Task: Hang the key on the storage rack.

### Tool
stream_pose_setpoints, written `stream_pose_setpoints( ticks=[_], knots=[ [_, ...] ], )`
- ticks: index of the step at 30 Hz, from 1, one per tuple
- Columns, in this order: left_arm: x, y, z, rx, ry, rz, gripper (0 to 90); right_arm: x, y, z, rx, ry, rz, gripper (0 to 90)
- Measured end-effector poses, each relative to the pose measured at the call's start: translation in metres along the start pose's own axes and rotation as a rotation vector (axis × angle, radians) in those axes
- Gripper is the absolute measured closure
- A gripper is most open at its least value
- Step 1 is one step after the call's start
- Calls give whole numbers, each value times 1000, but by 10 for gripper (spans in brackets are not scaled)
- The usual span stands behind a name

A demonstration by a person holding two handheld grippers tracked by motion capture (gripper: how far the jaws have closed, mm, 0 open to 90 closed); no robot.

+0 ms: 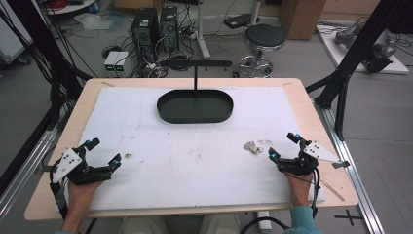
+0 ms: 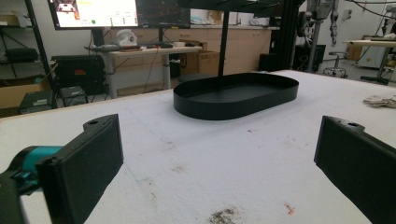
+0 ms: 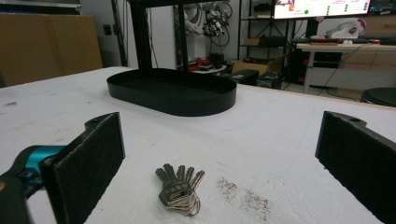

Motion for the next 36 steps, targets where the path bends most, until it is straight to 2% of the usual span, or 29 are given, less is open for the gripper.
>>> stream_pose_setpoints(
  ticks=[6, 7, 9, 10, 12, 14, 15, 17, 18, 19, 20, 21, 22, 23, 24, 25, 27, 28, 30, 31, 33, 35, 36],
  knots=[
    [0, 0, 0, 0, 0, 1, 17, -1, 0, -1, 0, -15, -4, 5],
    [0, 0, 0, -2, 4, -2, 17, -2, 1, -4, -4, -40, -12, 5],
    [0, 0, 0, -3, 5, -1, 17, -2, 2, -5, 8, -41, -9, 5],
    [0, 0, 0, -3, 5, -1, 17, -7, 2, -6, 15, -27, 20, 5],
    [0, 0, 0, -2, 5, -1, 17, -10, 2, -6, 14, -15, 26, 5],
    [0, 0, 0, -2, 4, -1, 17, -28, 3, -3, -16, 13, 42, 5],
    [0, 0, 0, -2, 5, -1, 17, -28, 3, -3, -16, 13, 42, 5],
    [0, 0, 0, -2, 5, 0, 17, -40, 1, -3, -41, 17, 78, 5],
    [0, 0, 0, -3, 4, -2, 17, -50, -3, -3, -71, 29, 132, 5],
    [0, 0, 0, -3, 3, -1, 17, -50, -3, -3, -71, 29, 132, 5],
    [0, 0, 0, -2, 4, 0, 17, -61, -7, -1, -100, 55, 186, 6],
    [0, 0, 0, -2, 5, 0, 17, -61, -7, -1, -100, 55, 186, 6],
    [0, 0, 0, -1, 6, 0, 17, -69, -11, 0, -129, 74, 239, 6],
    [0, 0, 0, -2, 5, 1, 17, -69, -11, 0, -129, 74, 239, 6],
    [0, 0, 0, -1, 6, 2, 17, -76, -16, 0, -154, 94, 290, 6],
    [0, 0, 0, -1, 4, 3, 17, -76, -16, 0, -154, 94, 290, 6],
    [0, 0, 1, 0, 5, 3, 17, -83, -22, 0, -186, 118, 348, 6],
    [0, 0, 1, 0, 5, 3, 17, -83, -22, 0, -186, 118, 348, 6],
    [0, -1, 0, 1, 6, 4, 17, -86, -25, -1, -206, 132, 384, 6],
    [0, -1, 0, 2, 3, 9, 17, -87, -28, -3, -225, 153, 431, 6],
    [0, -1, 0, 3, 1, 11, 17, -87, -30, -3, -232, 161, 451, 6],
    [0, -1, 0, 3, 2, 12, 17, -86, -35, -5, -255, 207, 524, 6],
    [0, -1, 0, 3, 4, 11, 17, -85, -37, -5, -267, 218, 543, 6]
  ],
)
Point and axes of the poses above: each handheld gripper's, and its own axes: y roughly backward along the jaws, x roughly out of its underside, z roughly to its left, the point moved 6 cm from there along -y, roughly forward along the jaws, and after that the axes turned 6 degrees about -y, right-handed, at the moved point
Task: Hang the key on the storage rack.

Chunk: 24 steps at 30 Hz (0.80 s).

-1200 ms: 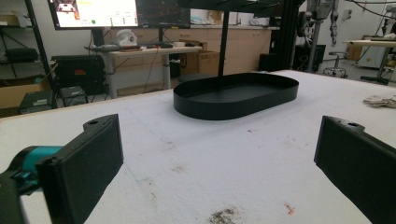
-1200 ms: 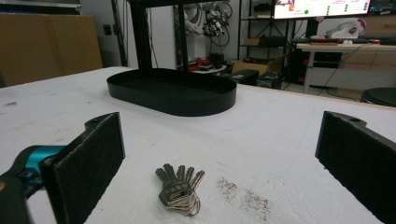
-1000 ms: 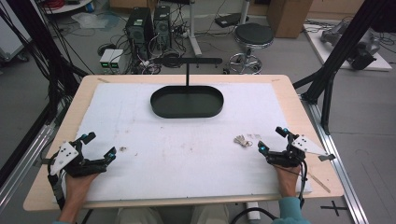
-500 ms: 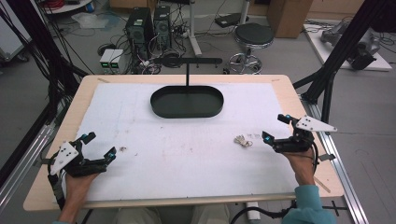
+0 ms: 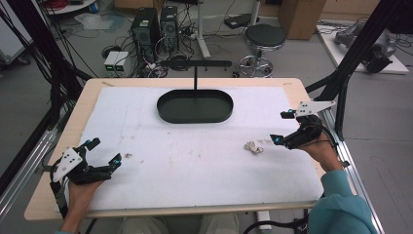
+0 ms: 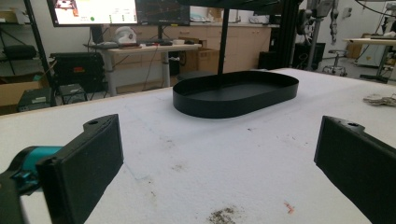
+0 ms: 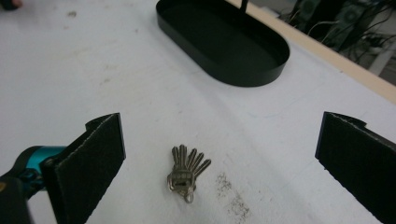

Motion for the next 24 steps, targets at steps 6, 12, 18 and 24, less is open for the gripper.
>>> stream_pose_setpoints(
  ticks=[6, 12, 18, 24],
  knots=[
    [0, 0, 0, 0, -2, 0, 17, 2, -10, 1, -33, 52, 113, 6],
    [0, 0, 0, 1, -4, 3, 17, 7, -21, -1, -61, 92, 174, 6],
    [0, 0, 0, 1, -6, 4, 17, 14, -34, -1, -89, 124, 252, 6],
    [0, 0, 0, 1, -3, 3, 17, 22, -45, -2, -120, 125, 315, 6]
  ],
)
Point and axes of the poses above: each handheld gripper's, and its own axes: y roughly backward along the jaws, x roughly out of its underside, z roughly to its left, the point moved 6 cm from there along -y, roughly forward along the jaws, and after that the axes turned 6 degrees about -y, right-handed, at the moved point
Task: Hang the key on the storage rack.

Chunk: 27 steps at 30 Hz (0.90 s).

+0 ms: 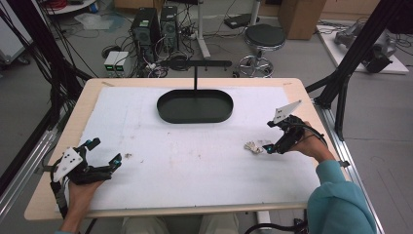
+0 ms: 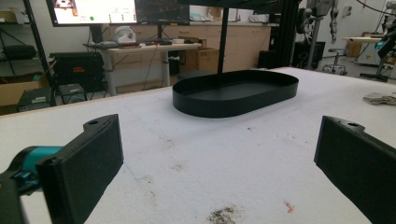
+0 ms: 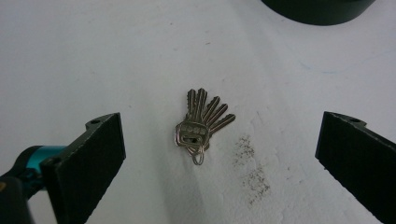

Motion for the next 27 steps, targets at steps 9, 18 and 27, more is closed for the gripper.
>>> stream_pose_setpoints(
  ticks=[9, 18, 27],
  knots=[
    [0, 0, 0, 2, -4, 0, 17, 6, -15, 1, -39, 23, 83, 6],
    [0, 0, -1, 4, -4, 1, 17, 11, -27, 2, -59, 49, 150, 6],
    [0, 0, 0, 3, -4, -2, 17, 14, -33, 1, -86, 36, 188, 43]
  ],
)
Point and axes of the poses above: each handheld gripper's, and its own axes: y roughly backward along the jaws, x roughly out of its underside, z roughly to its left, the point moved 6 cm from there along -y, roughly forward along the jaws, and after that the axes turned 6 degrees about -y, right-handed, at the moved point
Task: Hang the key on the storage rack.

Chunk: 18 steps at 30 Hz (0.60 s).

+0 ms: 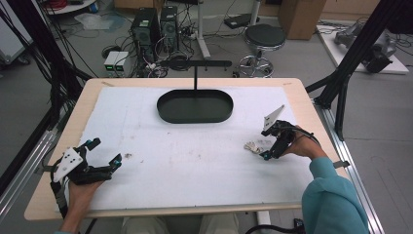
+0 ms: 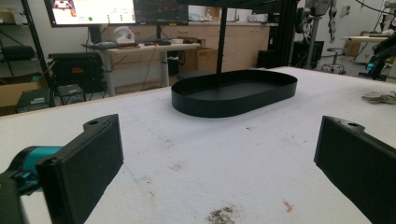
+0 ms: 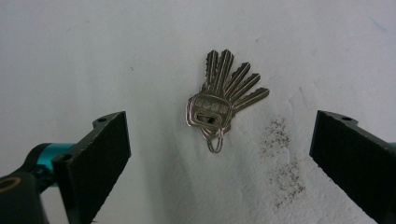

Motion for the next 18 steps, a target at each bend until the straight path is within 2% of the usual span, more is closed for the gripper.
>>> stream_pose_setpoints(
  ticks=[7, 9, 15, 16, 18],
  knots=[
    [0, 0, 0, 1, 0, 1, 17, 3, -4, -2, -14, -40, 38, 79],
    [0, 0, 0, 1, -1, 1, 17, 4, -4, -2, -25, -41, 50, 181],
    [0, 0, 0, 2, 1, 0, 17, 5, -4, -2, -44, -50, 59, 275],
    [0, 0, 0, 2, 0, 0, 17, 5, -4, -3, -50, -50, 61, 339],
    [0, 0, 0, 2, 1, 0, 17, 4, -4, -2, -49, -44, 62, 358]
  ],
)
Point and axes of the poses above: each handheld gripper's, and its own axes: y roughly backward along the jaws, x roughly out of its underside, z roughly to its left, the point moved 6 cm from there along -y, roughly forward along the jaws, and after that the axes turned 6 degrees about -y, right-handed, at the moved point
